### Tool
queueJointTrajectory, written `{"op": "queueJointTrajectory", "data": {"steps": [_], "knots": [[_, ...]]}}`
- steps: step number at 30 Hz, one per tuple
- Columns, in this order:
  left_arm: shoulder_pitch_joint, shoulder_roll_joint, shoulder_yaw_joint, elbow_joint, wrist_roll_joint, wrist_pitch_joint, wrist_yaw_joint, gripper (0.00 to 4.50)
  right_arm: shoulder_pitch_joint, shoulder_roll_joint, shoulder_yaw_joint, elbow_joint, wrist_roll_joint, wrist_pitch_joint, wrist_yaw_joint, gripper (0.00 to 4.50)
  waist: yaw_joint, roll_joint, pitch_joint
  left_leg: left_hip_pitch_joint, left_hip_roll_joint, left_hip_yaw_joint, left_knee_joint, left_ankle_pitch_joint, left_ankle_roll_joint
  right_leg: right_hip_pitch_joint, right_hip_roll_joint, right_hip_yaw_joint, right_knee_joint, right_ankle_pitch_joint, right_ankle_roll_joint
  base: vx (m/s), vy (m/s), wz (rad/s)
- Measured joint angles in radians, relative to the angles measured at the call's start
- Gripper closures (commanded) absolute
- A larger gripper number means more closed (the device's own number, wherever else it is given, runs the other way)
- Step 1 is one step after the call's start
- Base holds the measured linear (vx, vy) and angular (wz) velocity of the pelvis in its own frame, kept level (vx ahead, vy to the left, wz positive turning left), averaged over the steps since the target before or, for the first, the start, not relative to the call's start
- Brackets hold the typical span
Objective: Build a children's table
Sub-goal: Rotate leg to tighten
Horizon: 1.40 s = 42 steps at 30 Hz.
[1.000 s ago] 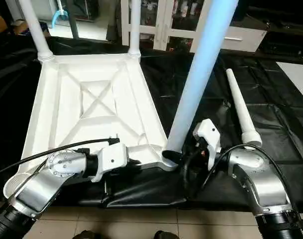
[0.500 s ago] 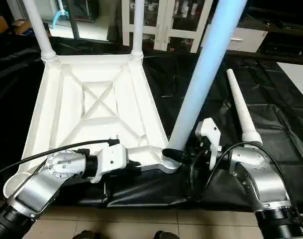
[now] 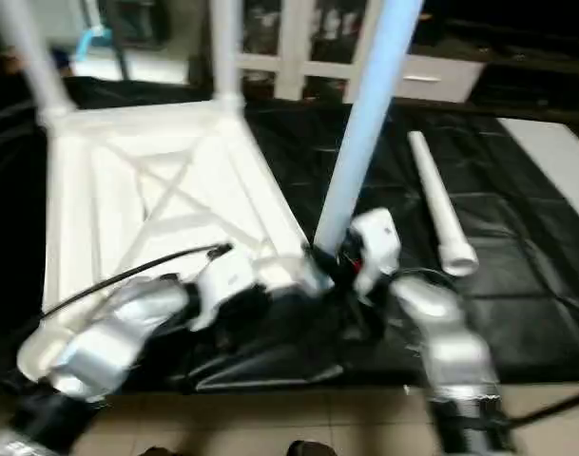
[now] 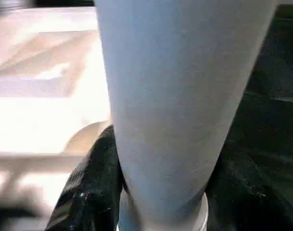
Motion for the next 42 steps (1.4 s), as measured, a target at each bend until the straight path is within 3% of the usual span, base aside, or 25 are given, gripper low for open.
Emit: {"op": "queueJointTrajectory", "data": {"steps": [2,5,10,11,12,14,20,22,24,26,30,42], "knots": [[-0.013,-0.051,0.011,0.021,0.0,0.044,0.046,4.5,-0.029,0.043,-0.005,0.042,-0.026,-0.02,-0.083,2.59,-0.006,0.0,0.0,-0.001,-0.001,-0.002,0.001,0.0,0.0,-0.003,0.0,-0.001,-0.001,0.0,0.0,0.0,0.0,0.0],[-0.029,-0.099,0.026,0.049,0.0,0.078,0.107,4.5,-0.071,0.107,-0.008,0.118,-0.058,-0.073,-0.192,2.59,-0.015,-0.001,-0.001,-0.003,-0.004,-0.018,0.001,0.0,0.0,-0.003,0.001,-0.01,-0.009,0.0,0.0,0.0,0.0,0.0],[-0.028,-0.047,0.016,0.039,0.0,0.043,0.081,4.5,-0.076,0.116,-0.009,0.122,-0.041,-0.087,-0.13,2.59,-0.021,-0.001,-0.001,-0.006,0.0,-0.024,0.001,0.0,0.0,-0.003,0.0,-0.025,-0.016,0.001,-0.002,0.0,0.0,0.0],[-0.02,-0.023,0.006,0.026,-0.001,0.021,0.065,4.5,-0.065,0.096,-0.006,0.111,-0.027,-0.089,-0.085,2.24,-0.021,0.0,0.0,-0.006,0.0,-0.024,0.001,0.0,0.0,-0.003,0.0,-0.025,-0.016,0.003,-0.004,0.0,0.0,0.0],[-0.011,0.0,0.001,0.018,-0.001,-0.003,0.048,4.5,-0.055,0.078,0.0,0.102,-0.018,-0.095,-0.049,2.24,-0.02,0.0,0.0,-0.006,0.0,-0.024,0.0,0.0,0.0,-0.003,0.0,-0.025,-0.016,0.004,-0.006,0.0,0.0,0.0],[0.013,0.081,-0.027,-0.008,0.0,-0.104,-0.012,4.5,-0.012,0.011,0.024,0.049,0.014,-0.093,0.062,1.87,-0.007,0.002,0.001,-0.006,0.0,-0.024,-0.002,0.0,0.0,-0.003,0.0,-0.025,-0.015,0.006,-0.008,0.0,0.0,0.0],[0.077,0.255,-0.035,-0.064,-0.021,-0.331,-0.178,4.5,0.057,-0.183,0.05,-0.105,0.097,-0.076,0.343,1.4,0.028,0.007,0.003,-0.005,0.001,-0.021,-0.005,0.0,0.0,-0.002,0.0,-0.023,-0.012,0.009,-0.013,0.0,0.0,0.0],[0.088,0.272,-0.035,-0.076,-0.04,-0.351,-0.218,4.5,0.07,-0.231,0.048,-0.127,0.114,-0.075,0.419,1.32,0.039,0.007,0.003,-0.005,0.001,-0.018,-0.005,0.0,0.0,0.0,0.0,-0.02,-0.01,0.01,-0.014,0.0,0.0,0.0],[0.108,0.278,-0.035,-0.107,-0.061,-0.353,-0.261,4.5,0.092,-0.299,0.048,-0.131,0.148,-0.074,0.527,1.04,0.055,0.008,0.003,-0.004,0.001,-0.007,-0.004,0.0,0.0,0.0,-0.001,-0.008,-0.003,0.013,-0.019,0.0,0.0,0.0],[0.12,0.284,-0.044,-0.124,-0.082,-0.356,-0.291,4.5,0.104,-0.353,0.047,-0.131,0.172,-0.076,0.608,0.96,0.06,0.011,0.002,-0.001,0.002,0.007,-0.005,0.0,0.0,0.0,-0.001,0.004,0.002,0.008,-0.011,0.0,0.0,0.0],[0.121,0.291,-0.045,-0.124,-0.091,-0.375,-0.302,4.5,0.104,-0.362,0.045,-0.113,0.19,-0.075,0.647,0.96,0.062,0.012,0.002,-0.004,0.003,0.007,-0.006,0.0,0.0,-0.003,-0.001,0.003,0.002,0.008,-0.01,0.0,0.0,0.0],[0.122,0.292,-0.043,-0.12,-0.091,-0.385,-0.312,4.5,0.096,-0.369,0.046,-0.084,0.233,-0.05,0.725,2.1,0.061,0.012,0.003,-0.004,0.003,0.007,-0.006,0.0,0.0,-0.003,-0.001,0.003,0.003,0.004,-0.004,0.0,0.0,0.0]]}}
